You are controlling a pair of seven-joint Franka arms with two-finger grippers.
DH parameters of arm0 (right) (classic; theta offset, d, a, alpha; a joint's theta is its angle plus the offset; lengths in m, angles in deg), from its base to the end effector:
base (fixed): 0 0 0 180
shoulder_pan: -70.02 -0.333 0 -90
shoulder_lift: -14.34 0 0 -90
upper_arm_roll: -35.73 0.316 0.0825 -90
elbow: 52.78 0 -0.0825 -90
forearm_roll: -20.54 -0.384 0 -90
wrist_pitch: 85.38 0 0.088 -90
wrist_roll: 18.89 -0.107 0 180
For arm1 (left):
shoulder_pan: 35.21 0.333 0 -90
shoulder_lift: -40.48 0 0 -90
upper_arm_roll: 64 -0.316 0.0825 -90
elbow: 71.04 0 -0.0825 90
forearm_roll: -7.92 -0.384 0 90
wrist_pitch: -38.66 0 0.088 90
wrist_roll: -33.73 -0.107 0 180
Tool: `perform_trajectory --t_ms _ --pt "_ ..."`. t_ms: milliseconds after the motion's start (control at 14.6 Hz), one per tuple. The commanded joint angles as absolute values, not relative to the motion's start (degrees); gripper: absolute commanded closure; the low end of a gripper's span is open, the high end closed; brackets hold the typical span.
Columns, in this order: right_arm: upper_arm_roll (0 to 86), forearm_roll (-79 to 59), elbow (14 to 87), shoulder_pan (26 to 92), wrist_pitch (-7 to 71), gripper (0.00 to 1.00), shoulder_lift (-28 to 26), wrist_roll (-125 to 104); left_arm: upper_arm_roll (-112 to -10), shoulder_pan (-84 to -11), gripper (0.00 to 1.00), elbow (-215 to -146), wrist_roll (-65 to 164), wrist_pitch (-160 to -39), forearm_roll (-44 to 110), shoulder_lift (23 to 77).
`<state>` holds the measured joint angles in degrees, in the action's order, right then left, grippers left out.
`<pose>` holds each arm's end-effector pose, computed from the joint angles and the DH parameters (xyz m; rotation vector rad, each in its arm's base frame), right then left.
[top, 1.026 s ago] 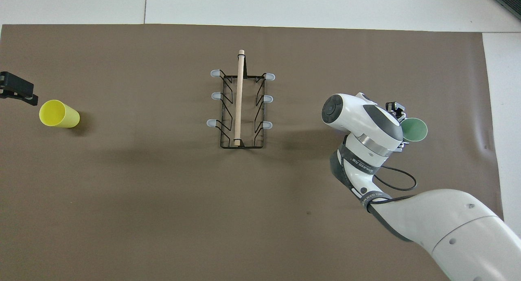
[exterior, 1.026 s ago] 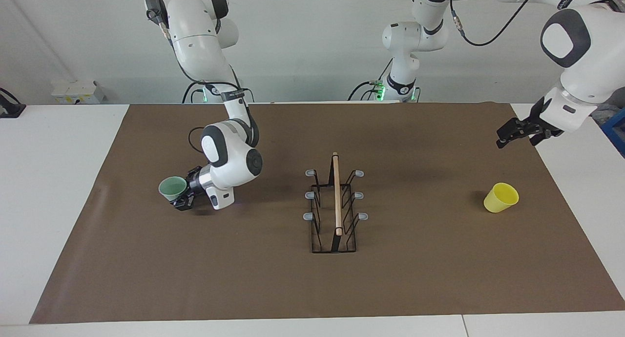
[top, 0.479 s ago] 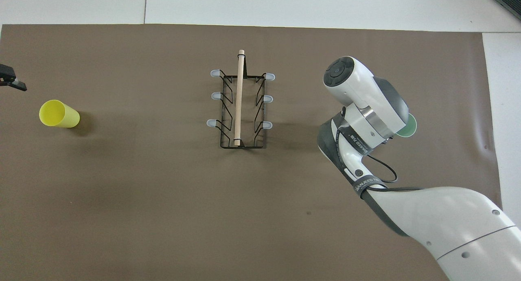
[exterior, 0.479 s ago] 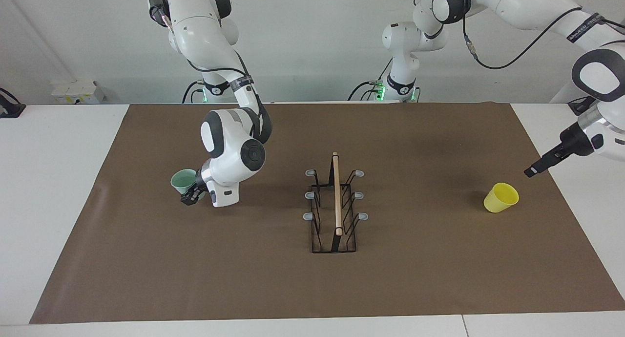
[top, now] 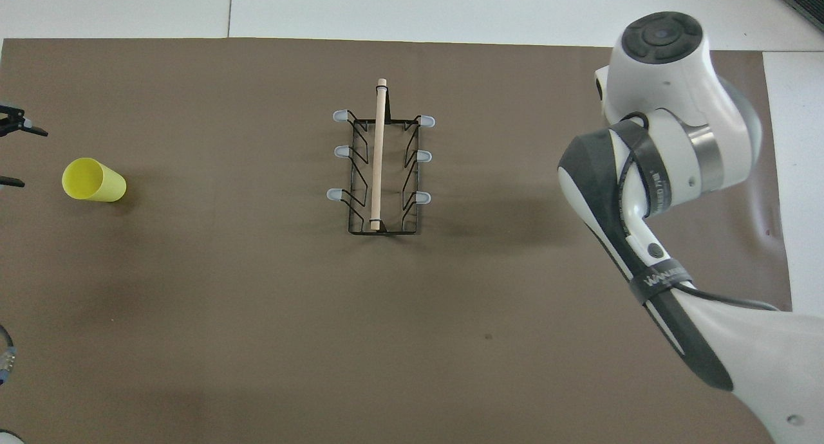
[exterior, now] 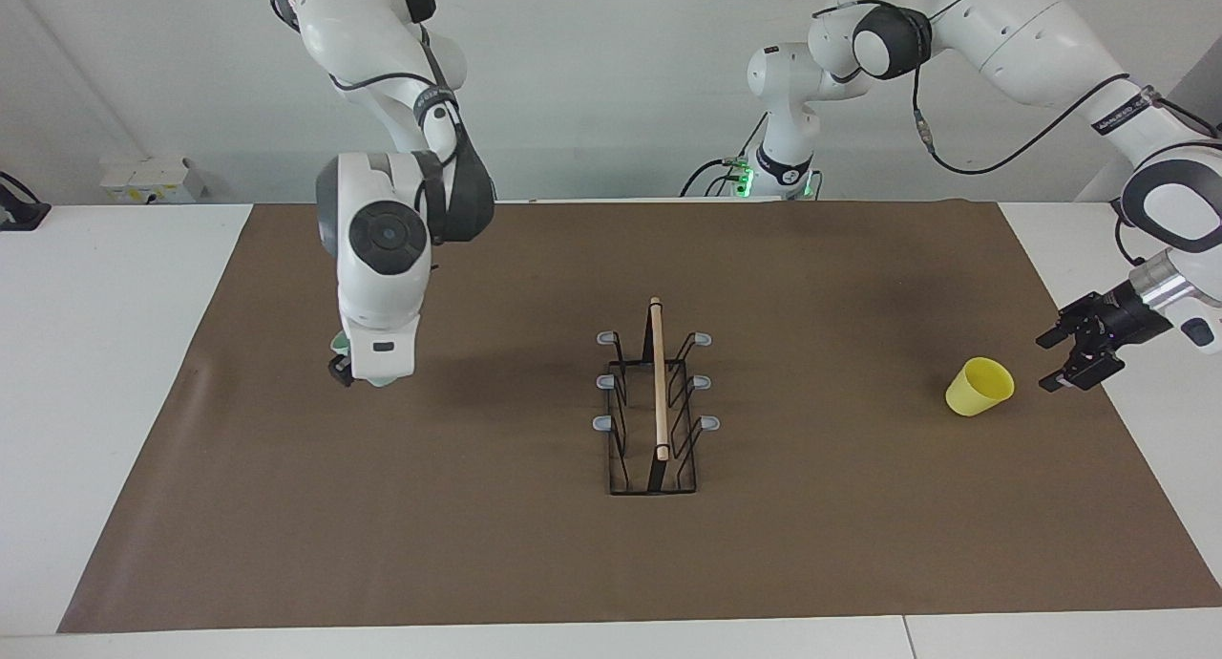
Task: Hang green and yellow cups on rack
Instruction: 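Lift the green cup with the right gripper while the left gripper grasps the yellow cup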
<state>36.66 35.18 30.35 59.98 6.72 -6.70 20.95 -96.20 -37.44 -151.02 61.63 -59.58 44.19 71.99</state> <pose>0.6409 0.0960 0.4644 2.6224 1.3040 -0.3908 0.6517 0.2267 0.4175 2.3868 1.4660 -0.1941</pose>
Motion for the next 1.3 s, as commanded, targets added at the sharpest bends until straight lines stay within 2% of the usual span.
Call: perform_trajectory --t_ms 0,137,342,684,889,1231 --pt "36.87 29.87 31.50 61.58 6.20 1.00 -0.97 19.35 -98.01 -37.49 0.00 -156.80 71.57 -66.24 50.70 71.06" --pt "36.87 23.04 31.68 63.51 6.29 1.00 1.84 18.64 -98.36 -38.11 0.00 -163.02 78.53 -72.14 52.55 70.63" --pt "36.78 14.84 32.21 64.22 8.82 1.00 4.40 16.36 -99.25 -38.20 0.00 -174.10 84.16 -73.92 57.82 65.81" --pt "36.87 -0.69 36.86 64.13 22.35 1.00 5.54 15.12 -99.16 -39.25 0.00 -185.10 89.36 -78.13 70.12 61.32" --pt "36.78 -10.82 38.53 63.69 28.06 1.00 5.72 15.03 -98.99 -40.48 0.00 -188.19 89.37 -82.35 74.96 60.52" --pt "37.13 -31.97 52.04 61.76 42.92 1.00 11.33 20.98 -98.46 -44.61 0.00 -190.48 89.11 -92.73 84.90 62.01"
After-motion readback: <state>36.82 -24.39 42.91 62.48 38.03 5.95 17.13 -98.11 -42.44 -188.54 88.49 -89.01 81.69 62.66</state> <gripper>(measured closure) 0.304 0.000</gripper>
